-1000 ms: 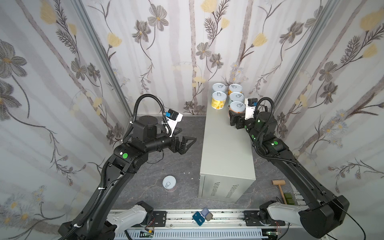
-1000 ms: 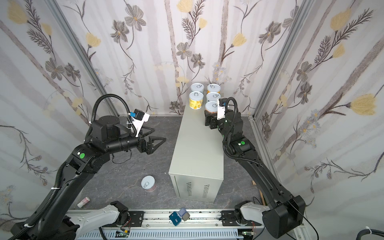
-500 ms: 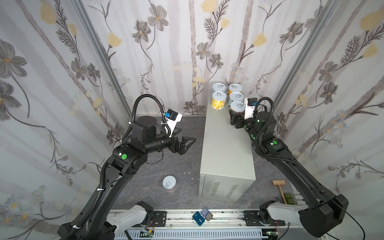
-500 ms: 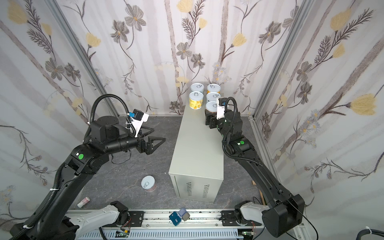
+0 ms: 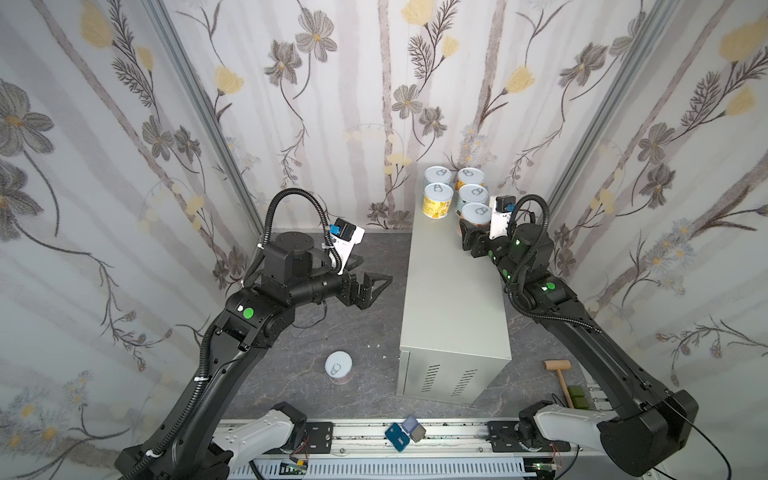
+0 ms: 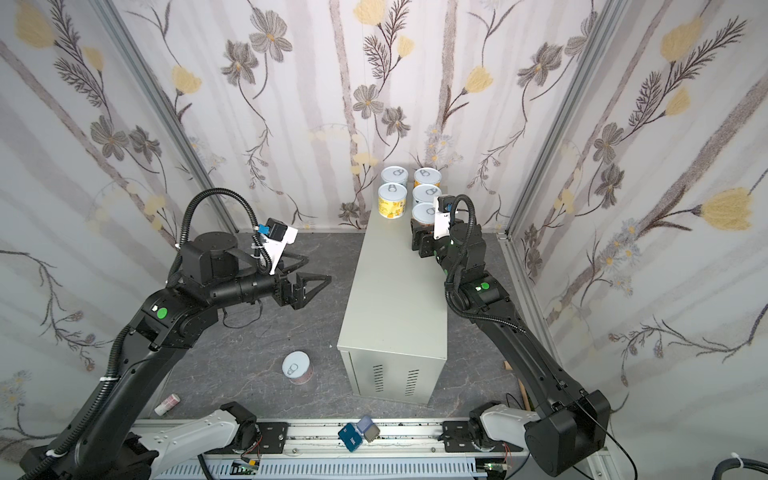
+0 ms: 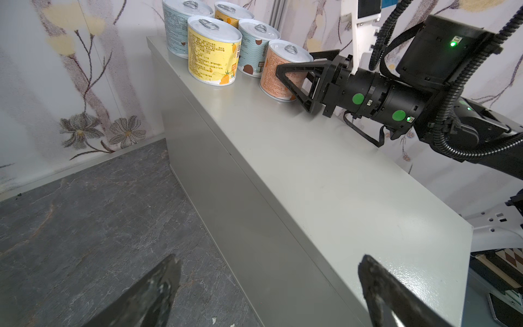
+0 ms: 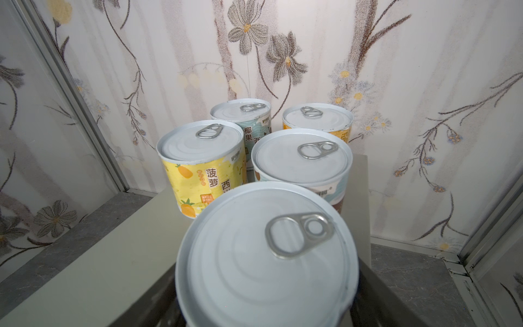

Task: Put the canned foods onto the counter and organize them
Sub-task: 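Open the right gripper and draw it back while the left gripper lowers toward the floor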

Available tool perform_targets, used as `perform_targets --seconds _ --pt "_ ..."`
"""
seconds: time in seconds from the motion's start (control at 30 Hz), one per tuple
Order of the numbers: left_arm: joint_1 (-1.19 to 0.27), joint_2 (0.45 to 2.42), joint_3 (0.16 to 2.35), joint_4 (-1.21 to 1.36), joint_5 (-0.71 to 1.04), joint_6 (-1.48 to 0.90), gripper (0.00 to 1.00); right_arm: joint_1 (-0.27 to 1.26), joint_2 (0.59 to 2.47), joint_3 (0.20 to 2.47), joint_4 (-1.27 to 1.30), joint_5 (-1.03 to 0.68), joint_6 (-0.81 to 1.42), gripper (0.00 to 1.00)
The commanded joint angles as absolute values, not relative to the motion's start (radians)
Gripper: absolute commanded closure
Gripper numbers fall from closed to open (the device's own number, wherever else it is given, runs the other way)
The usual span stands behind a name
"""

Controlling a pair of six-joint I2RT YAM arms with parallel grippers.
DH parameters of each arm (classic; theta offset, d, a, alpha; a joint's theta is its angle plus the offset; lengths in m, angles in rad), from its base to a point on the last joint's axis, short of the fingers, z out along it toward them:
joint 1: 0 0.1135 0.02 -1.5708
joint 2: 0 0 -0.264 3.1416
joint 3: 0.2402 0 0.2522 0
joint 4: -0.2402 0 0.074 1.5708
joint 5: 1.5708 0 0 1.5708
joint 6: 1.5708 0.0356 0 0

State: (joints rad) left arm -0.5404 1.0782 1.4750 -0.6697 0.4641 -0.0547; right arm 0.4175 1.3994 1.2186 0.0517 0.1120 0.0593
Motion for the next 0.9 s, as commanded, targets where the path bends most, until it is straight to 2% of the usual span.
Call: perform_targets --seconds 0.0,0.3,0.57,0.87 --pt "-0.54 1.078 1.476 -0.66 0.468 -0.048 0.0 0.418 1.396 1.218 0.094 0.12 0.055 0.18" --pt "-0.54 1.076 1.48 -0.676 0.429 -0.059 0.0 0.412 1.34 1.224 0.066 0.086 0.059 0.01" --pt "-0.532 1.041 1.46 -0.817 0.284 -0.121 0.0 0.303 1.19 1.284 -0.136 0.039 0.167 0.0" --pt "-0.531 0.961 1.231 -0.954 0.143 -0.323 0.0 0.17 1.124 1.332 -0.288 0.037 0.19 0.0"
